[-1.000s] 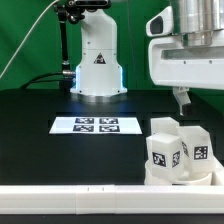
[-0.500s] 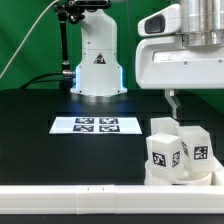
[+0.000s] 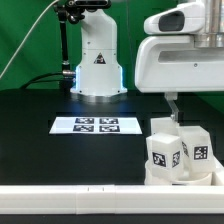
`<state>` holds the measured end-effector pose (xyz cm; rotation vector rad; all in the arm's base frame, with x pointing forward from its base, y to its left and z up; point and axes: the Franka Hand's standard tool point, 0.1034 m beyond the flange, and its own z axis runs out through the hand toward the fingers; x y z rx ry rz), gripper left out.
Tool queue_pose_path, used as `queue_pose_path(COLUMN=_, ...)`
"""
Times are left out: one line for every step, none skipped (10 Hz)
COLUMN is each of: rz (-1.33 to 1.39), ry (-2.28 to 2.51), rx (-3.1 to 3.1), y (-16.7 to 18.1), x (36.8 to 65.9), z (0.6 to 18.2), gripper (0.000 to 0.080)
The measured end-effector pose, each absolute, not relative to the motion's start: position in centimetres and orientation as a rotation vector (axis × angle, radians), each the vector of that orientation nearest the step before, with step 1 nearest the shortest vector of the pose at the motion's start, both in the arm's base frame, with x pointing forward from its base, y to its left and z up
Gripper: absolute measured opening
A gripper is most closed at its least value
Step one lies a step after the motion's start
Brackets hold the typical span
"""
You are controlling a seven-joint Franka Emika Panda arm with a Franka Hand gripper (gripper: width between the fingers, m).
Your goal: Assemble stool
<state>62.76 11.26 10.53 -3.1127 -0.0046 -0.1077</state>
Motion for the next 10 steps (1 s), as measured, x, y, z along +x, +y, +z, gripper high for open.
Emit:
queue_pose_path(rz=-0.109, ry=-0.116, rx=-3.117, y=11.12, x=62.78, z=10.52, gripper=0.0649)
queue_pose_path(rz=-0.11, ry=-0.198, rx=-3.116, y=11.07, x=62.78, z=10.52, gripper=0.0649)
queue_pose_path(rz=-0.11, ry=-0.378, rx=-3.111, y=11.11, x=62.75, z=10.48, gripper=0.0649)
queue_pose_path(rz=-0.102, ry=-0.517, rx=-3.1, y=11.3, x=62.62, z=10.38, gripper=0.0649)
queue_pose_path(rz=-0.094, ry=-0.739, rx=-3.08, y=11.62, x=62.53, z=10.29, gripper=0.0649)
queue_pose_path(rz=-0.088, ry=-0.864, rx=-3.058, y=11.75, x=62.48, z=10.26, gripper=0.0649)
queue_pose_path(rz=-0.085, ry=-0.97, rx=-3.031, y=11.46, x=62.54, z=10.26, gripper=0.0649)
queue_pose_path(rz=-0.083, ry=-1.046, rx=-3.009, y=11.27, x=62.57, z=10.26, gripper=0.0649)
queue_pose_path(rz=-0.081, ry=-1.123, rx=-2.984, y=11.15, x=62.59, z=10.25, gripper=0.0649)
queue_pose_path(rz=-0.078, ry=-1.191, rx=-2.96, y=11.01, x=62.61, z=10.25, gripper=0.0649)
